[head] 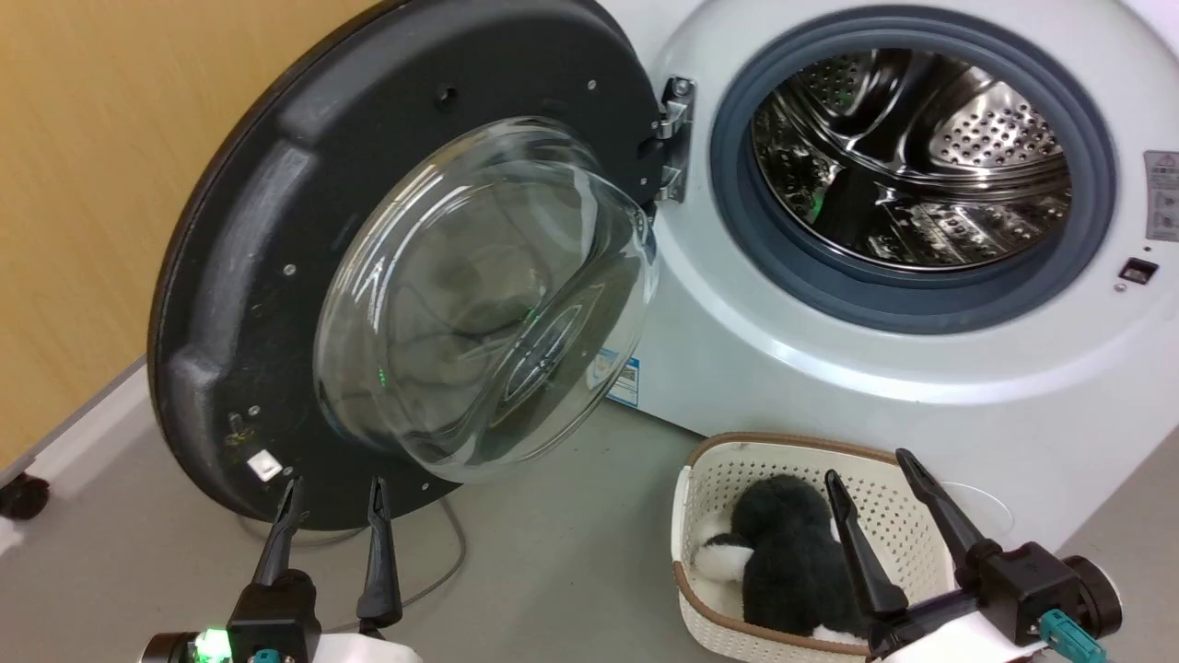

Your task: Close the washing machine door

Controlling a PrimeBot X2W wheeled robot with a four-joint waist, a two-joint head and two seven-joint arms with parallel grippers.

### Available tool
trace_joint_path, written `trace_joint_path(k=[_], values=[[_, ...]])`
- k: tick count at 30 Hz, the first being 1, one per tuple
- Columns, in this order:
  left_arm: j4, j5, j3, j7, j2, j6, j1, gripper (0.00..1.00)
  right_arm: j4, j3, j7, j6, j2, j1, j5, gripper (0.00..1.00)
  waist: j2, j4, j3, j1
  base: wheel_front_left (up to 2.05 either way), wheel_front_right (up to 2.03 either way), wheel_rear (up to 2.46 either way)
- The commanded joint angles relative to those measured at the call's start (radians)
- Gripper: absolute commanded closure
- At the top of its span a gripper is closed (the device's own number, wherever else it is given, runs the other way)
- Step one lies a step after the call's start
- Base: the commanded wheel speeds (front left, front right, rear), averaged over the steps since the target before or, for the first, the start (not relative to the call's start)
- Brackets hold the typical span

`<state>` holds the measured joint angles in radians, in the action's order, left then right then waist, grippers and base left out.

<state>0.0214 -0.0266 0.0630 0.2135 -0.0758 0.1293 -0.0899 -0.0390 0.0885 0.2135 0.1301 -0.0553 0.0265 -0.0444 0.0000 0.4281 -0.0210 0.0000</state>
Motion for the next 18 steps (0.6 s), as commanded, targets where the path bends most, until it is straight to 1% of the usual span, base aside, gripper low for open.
trace_joint_path(k=[1,18], values=[[0.004,-0.004,0.002,0.009,-0.005,0.006,-0.017,0.0,-0.004,0.003,0.009,0.001,0.004,-0.012,-0.011,0.0,0.0,0.006,0.0,0.0,0.0,0.0,0.0],[0.003,-0.013,0.003,0.045,-0.012,0.029,-0.031,0.0,-0.012,0.025,0.045,0.001,0.005,-0.013,-0.019,0.0,0.0,0.075,-0.004,0.0,0.0,0.0,0.0]])
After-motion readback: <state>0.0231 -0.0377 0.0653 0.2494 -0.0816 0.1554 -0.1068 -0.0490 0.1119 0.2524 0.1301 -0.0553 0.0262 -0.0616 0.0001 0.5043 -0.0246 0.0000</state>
